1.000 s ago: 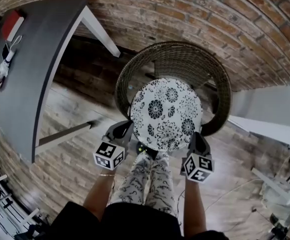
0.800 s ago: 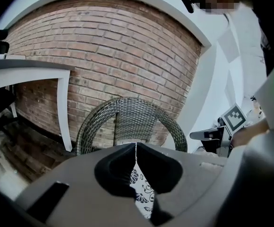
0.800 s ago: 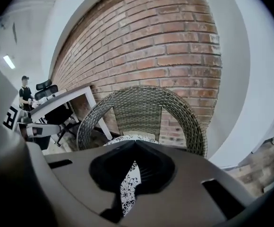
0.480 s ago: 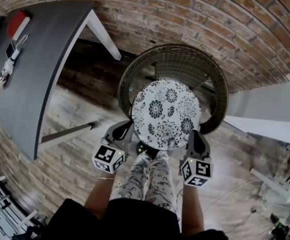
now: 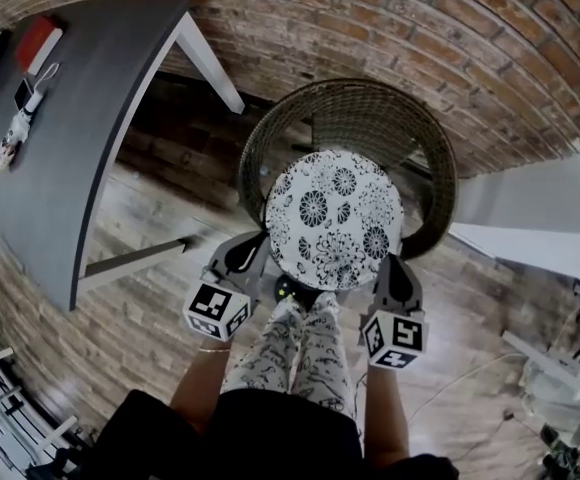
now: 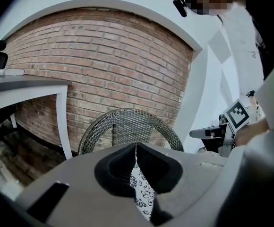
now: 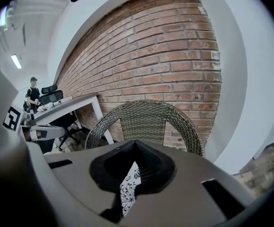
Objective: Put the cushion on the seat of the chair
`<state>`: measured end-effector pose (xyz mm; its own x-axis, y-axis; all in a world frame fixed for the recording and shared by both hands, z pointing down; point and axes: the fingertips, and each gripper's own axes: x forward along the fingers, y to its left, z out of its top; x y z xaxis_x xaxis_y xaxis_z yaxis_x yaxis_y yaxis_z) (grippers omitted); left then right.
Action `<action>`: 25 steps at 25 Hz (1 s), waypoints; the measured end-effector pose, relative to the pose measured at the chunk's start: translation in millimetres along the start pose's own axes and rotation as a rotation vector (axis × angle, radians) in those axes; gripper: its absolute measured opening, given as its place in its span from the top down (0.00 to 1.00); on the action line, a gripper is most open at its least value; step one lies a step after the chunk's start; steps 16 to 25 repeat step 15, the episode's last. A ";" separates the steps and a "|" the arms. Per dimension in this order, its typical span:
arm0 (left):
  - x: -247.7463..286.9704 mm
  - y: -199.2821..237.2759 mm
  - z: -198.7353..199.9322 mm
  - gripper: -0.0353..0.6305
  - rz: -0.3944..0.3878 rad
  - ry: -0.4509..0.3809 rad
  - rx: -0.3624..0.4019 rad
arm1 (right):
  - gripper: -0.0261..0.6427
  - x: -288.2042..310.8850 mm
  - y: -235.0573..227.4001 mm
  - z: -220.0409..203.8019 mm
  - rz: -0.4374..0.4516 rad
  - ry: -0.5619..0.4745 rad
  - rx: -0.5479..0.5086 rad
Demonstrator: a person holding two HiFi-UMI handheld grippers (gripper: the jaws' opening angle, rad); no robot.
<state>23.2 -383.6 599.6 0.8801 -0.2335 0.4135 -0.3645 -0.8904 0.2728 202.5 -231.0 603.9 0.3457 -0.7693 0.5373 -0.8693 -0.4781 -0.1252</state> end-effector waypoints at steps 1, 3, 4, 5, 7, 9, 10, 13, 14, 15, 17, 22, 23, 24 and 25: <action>-0.8 -0.2 0.5 0.93 0.000 -0.002 0.000 | 0.96 -1.4 0.0 1.7 -0.002 -0.002 0.001; -2.1 -1.4 3.0 0.93 -0.002 -0.012 0.005 | 0.96 -5.3 -0.2 6.1 -0.004 -0.006 0.000; -2.6 -2.5 4.7 0.93 -0.004 -0.016 0.005 | 0.96 -7.3 -0.7 8.4 -0.004 -0.009 -0.002; -2.8 -4.0 6.6 0.93 -0.006 -0.019 0.005 | 0.96 -9.4 -1.3 10.7 -0.004 -0.011 -0.003; -3.4 -8.1 11.8 0.93 -0.013 -0.022 0.005 | 0.96 -13.7 -2.7 16.0 -0.005 -0.014 -0.003; -4.5 -11.9 19.7 0.93 -0.022 -0.025 0.011 | 0.96 -18.5 -2.6 24.1 -0.006 -0.020 -0.003; -5.7 -13.7 24.7 0.93 -0.025 -0.029 0.016 | 0.96 -21.2 -1.8 28.9 -0.005 -0.024 -0.005; -12.7 -18.5 40.1 0.93 -0.029 -0.043 0.024 | 0.96 -31.0 3.0 42.9 0.005 -0.034 -0.012; -16.1 -19.9 44.8 0.93 -0.029 -0.047 0.024 | 0.96 -34.9 5.2 47.0 0.009 -0.036 -0.013; -19.6 -21.3 49.5 0.93 -0.029 -0.050 0.024 | 0.96 -39.0 7.4 51.0 0.012 -0.038 -0.013; -19.6 -21.3 49.5 0.93 -0.029 -0.050 0.024 | 0.96 -39.0 7.4 51.0 0.012 -0.038 -0.013; -19.6 -21.3 49.5 0.93 -0.029 -0.050 0.024 | 0.96 -39.0 7.4 51.0 0.012 -0.038 -0.013; -19.6 -21.3 49.5 0.93 -0.029 -0.050 0.024 | 0.96 -39.0 7.4 51.0 0.012 -0.038 -0.013; -19.6 -21.3 49.5 0.93 -0.029 -0.050 0.024 | 0.96 -39.0 7.4 51.0 0.012 -0.038 -0.013; -19.6 -21.3 49.5 0.93 -0.029 -0.050 0.024 | 0.96 -39.0 7.4 51.0 0.012 -0.038 -0.013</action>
